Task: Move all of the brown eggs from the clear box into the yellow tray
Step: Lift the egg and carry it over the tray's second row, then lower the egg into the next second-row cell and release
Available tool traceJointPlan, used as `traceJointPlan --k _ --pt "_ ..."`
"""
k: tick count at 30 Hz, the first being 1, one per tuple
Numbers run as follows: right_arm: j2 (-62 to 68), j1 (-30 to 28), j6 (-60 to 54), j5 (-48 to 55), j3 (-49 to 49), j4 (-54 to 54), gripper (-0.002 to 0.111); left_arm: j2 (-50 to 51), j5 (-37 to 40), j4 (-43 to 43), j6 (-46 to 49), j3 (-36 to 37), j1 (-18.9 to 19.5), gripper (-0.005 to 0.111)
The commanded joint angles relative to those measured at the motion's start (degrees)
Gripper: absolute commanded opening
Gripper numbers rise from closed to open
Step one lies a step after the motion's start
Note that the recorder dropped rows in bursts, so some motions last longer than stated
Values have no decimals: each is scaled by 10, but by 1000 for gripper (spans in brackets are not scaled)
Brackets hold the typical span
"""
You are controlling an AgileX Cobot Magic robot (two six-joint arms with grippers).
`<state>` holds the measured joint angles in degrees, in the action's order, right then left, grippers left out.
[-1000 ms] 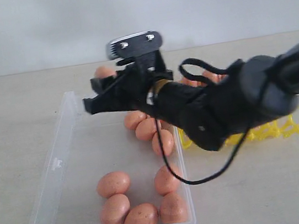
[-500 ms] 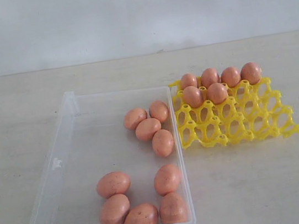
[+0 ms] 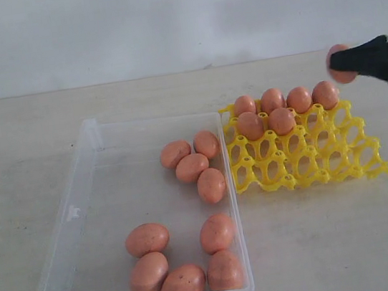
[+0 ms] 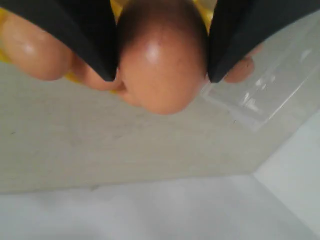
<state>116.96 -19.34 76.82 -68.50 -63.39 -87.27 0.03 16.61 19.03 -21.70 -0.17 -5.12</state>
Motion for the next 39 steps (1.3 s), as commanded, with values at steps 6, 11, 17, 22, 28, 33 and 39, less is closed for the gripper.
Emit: traceJointPlan --k 6,11,17,22,28,33,39 --pt "2 86 -67 116 -5 -47 0 0 1 0 -4 2 -1 1" --pt "2 87 -70 133 -5 -90 0 0 1 0 -4 2 -1 1" --pt "2 87 -131 141 -5 -78 0 0 1 0 -4 2 -1 1" --pt "2 87 -132 144 -5 -35 8 0 1 0 -4 2 -1 1" --pt "14 98 -135 166 -5 -9 14 0 1 0 -4 2 -1 1" --pt "35 116 -177 166 -6 10 13 0 1 0 -4 2 -1 1" --pt "35 118 -175 187 -6 11 13 0 1 0 -4 2 -1 1"
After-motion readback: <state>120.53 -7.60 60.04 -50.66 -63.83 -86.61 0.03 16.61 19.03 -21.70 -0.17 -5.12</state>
